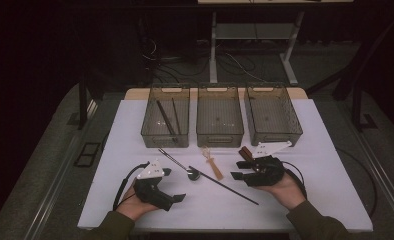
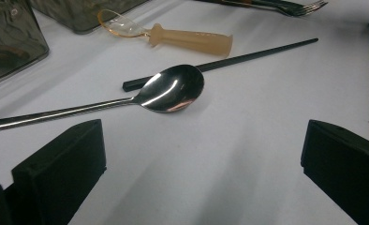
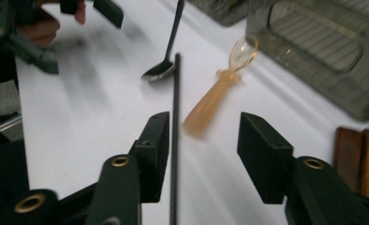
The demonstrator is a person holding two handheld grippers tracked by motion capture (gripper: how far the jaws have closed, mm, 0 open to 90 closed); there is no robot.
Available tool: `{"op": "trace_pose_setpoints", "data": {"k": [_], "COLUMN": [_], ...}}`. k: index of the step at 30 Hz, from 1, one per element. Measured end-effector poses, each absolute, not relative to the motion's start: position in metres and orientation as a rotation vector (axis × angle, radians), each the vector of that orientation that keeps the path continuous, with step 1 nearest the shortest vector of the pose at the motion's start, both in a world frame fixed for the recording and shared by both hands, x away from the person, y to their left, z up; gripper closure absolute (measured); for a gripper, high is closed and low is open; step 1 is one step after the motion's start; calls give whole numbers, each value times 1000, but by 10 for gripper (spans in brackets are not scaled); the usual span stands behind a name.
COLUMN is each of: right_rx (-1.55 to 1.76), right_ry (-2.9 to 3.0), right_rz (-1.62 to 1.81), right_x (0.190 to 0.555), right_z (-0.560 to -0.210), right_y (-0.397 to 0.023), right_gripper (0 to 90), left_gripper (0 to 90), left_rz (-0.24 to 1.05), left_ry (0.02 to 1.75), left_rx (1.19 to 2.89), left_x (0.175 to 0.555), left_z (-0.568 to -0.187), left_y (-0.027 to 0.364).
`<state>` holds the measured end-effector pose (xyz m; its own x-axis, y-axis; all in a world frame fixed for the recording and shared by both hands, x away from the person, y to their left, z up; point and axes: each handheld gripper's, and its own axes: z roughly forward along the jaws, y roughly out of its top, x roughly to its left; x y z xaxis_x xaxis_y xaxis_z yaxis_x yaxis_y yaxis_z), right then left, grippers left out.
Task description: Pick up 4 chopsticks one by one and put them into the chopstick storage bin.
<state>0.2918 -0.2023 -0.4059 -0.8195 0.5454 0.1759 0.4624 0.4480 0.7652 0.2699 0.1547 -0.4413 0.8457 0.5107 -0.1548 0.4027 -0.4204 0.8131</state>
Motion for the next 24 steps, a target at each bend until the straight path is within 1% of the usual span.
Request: {"op": "trace_pose_setpoints", "data": {"k": [7,18,24], "right_rx": [889,834,818], "right_ry": [2623,2692,2722], "right_rz": [1314,1207,1167], "right_x": [275,281,282], "right_z": [-418,-434,-440], "right_y": [-206,-185,-176], "right_gripper": [641,746,776], "left_gripper": [0,0,0], "left_rz": [145,147,148], "left_ry": [665,657,656], "left_rx": [2066,2074,2075], "left_x": [270,271,271], "left_z": [-441,-441,-441], "left_y": [155,154,154]}}
